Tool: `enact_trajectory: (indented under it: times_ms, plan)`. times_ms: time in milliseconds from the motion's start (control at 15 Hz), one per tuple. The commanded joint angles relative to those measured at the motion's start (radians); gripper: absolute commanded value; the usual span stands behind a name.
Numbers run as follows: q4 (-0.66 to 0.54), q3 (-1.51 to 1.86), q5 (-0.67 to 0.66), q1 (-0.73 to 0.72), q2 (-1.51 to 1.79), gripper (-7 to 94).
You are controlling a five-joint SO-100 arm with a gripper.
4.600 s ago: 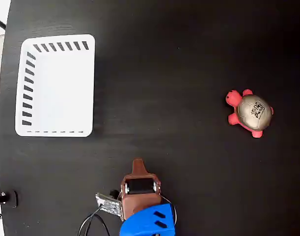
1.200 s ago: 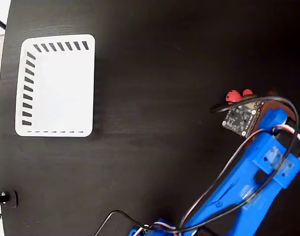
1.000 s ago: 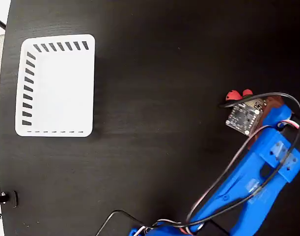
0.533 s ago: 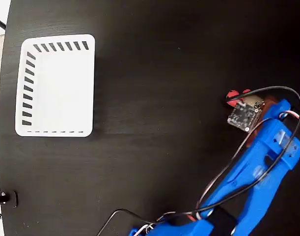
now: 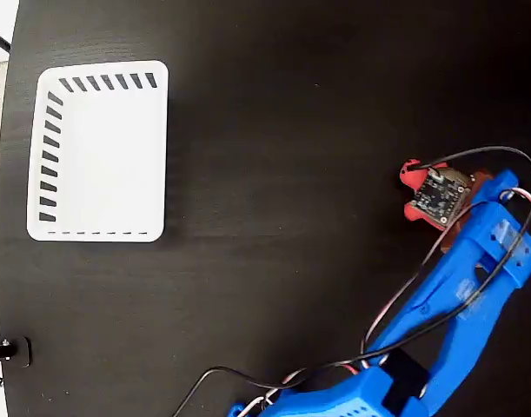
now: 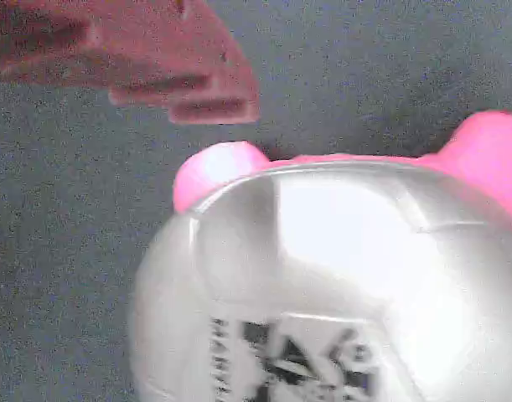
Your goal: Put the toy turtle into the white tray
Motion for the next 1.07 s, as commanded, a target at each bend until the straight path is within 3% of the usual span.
enact_trajectory:
  times_ms: [0,733,867,1000]
  plan:
    - [0.006,-0.058,0.0,-0.002,0.023,71]
    - [0.002,-0.08,0.021,-0.031,-0.046,68]
    - [0.0,-0.083,0.021,-0.034,-0.054,57]
    - [-0.002,-0.089,0.029,-0.034,-0.058,38]
